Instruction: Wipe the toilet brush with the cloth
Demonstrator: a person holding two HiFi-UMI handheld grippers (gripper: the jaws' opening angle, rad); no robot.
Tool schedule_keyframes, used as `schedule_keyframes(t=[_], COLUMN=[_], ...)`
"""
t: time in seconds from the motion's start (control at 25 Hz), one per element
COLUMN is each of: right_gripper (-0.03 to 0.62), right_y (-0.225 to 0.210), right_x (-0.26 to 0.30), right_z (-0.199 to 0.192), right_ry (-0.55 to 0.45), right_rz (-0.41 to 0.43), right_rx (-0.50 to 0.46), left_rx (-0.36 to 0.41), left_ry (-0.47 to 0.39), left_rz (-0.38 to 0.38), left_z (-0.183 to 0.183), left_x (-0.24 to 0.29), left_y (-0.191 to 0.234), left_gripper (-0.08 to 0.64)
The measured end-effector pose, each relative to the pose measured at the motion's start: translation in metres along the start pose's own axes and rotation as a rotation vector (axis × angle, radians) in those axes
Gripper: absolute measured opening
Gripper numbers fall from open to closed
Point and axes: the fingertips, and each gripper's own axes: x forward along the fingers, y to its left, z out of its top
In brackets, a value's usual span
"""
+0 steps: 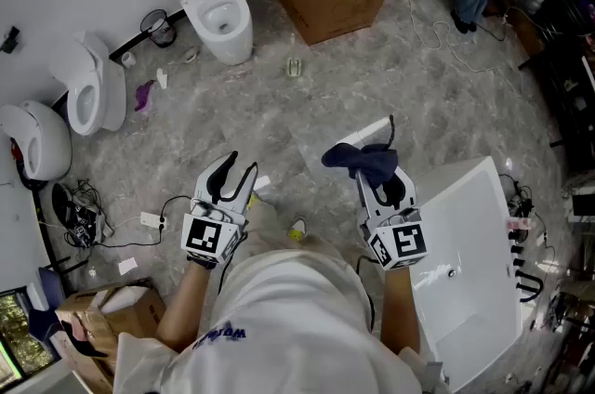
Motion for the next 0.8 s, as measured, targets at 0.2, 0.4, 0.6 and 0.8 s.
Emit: schedule_keyframes(t=[0.2, 0.4, 0.6, 0.8], right_gripper=[0.156, 0.156, 0.163, 0.164], right_y=[0.0, -0.001, -0.002, -0.003], right_x=[-0.003, -0.003, -0.003, 0.0], right_z=[-0.005, -0.007, -0.011, -0.014], right_ry=[0.014, 0.015, 0.002, 0.003], right_rz=[0.009, 0.022, 0.034, 0.036], right_rx=[-0.01, -0.027, 0.014, 0.027], left_rx=[0.005, 0.016, 0.026, 0.044], left_ry=[0.019, 0.024, 0.036, 0.048], left_rz=[0.01, 0.032, 0.056, 0.066], left_z=[0.0, 0.003, 0.005, 0.009], left_x=[-0.006, -0.013, -0.022, -0.025], left_y=[-0.011, -0.017, -0.017, -0.016], left_gripper=[0.16, 0.153, 0.152, 0.148])
